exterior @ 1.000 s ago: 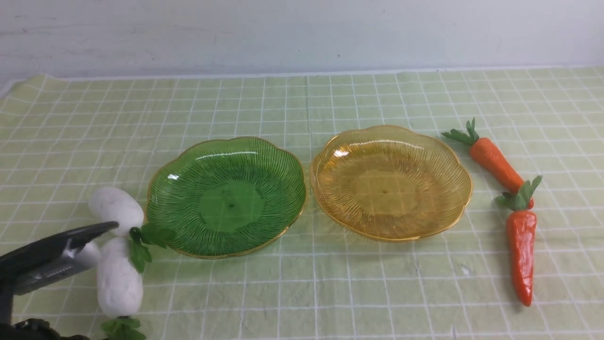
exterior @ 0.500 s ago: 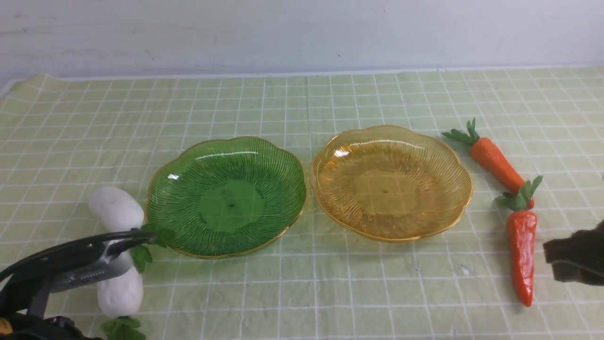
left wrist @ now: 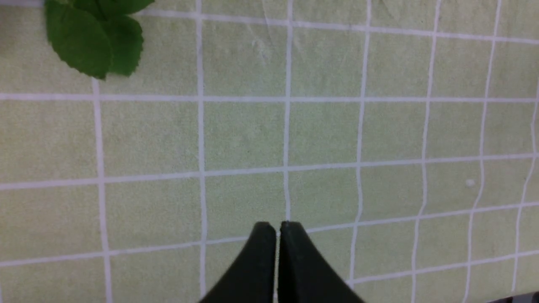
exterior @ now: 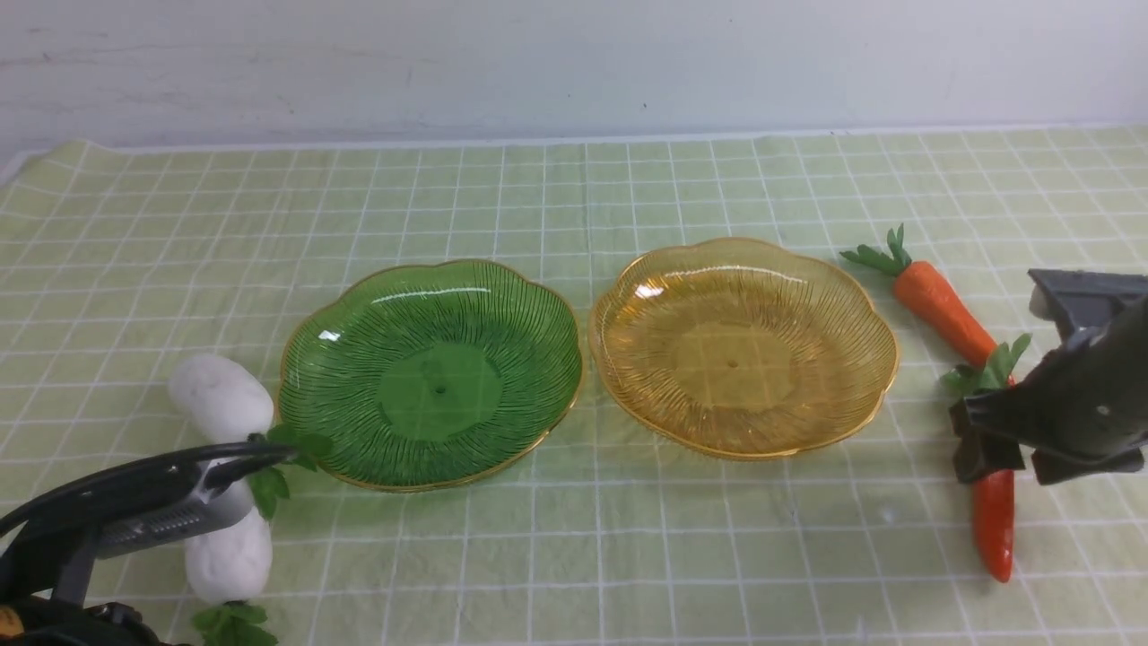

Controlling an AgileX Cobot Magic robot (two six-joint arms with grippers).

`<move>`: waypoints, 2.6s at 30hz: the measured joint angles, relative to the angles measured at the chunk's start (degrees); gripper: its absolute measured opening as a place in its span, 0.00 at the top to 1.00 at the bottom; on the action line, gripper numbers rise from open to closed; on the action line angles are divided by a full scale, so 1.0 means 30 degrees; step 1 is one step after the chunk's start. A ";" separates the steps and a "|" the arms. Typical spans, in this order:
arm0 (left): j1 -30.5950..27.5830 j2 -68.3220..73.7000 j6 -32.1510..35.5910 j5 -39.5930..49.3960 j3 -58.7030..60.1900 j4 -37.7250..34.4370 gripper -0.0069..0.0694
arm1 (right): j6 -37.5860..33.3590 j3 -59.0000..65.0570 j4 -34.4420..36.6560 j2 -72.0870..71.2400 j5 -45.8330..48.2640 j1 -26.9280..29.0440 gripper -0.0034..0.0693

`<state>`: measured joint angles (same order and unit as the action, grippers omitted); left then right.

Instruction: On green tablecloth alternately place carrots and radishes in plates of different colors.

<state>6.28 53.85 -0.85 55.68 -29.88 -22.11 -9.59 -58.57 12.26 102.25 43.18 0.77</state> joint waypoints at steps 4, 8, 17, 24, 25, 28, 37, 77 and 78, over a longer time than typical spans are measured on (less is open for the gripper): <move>0.0000 0.0000 0.0000 0.0000 0.0000 0.0000 0.91 | -0.0018 -0.0114 -0.0229 0.0929 -0.0310 0.0000 0.28; 0.0000 0.0000 0.0000 0.0000 0.0000 0.0000 0.91 | -0.0075 -0.0261 -0.0383 0.1066 -0.0268 0.0000 0.37; 0.0000 0.0000 0.0014 0.0000 0.0000 -0.0017 0.91 | 0.0275 -0.0581 -0.0394 -0.0460 0.1863 0.0000 0.62; 0.0000 0.0000 0.0014 0.0000 0.0000 -0.0017 0.91 | 0.0496 -0.2884 0.1259 -0.3892 0.4172 -0.0052 0.62; 0.0000 0.0000 0.0014 0.0000 0.0000 -0.0017 0.91 | 0.0354 -0.3236 0.1734 -0.4163 0.4210 -0.0186 0.62; 0.0000 0.0000 0.0014 0.0000 0.0000 -0.0017 0.91 | -0.0774 -0.4011 0.3206 -0.4357 0.4100 -0.0898 0.62; 0.0000 0.0000 0.0014 -0.0138 0.0000 -0.0017 0.91 | -0.3314 -0.4771 0.4831 -0.2460 0.0846 -0.4314 0.62; 0.0000 0.0000 0.0014 -0.0576 0.0000 -0.0017 0.91 | -0.3463 -0.6149 0.1733 0.1280 -0.4541 -0.2095 0.19; 0.0000 0.0000 0.0014 -0.0576 0.0000 -0.0017 0.91 | -0.3463 -0.6149 0.1709 0.1372 -0.4499 -0.1730 0.19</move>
<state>6.28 53.85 -0.81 53.96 -29.88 -22.16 -19.98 -77.01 17.38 106.36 29.69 -4.42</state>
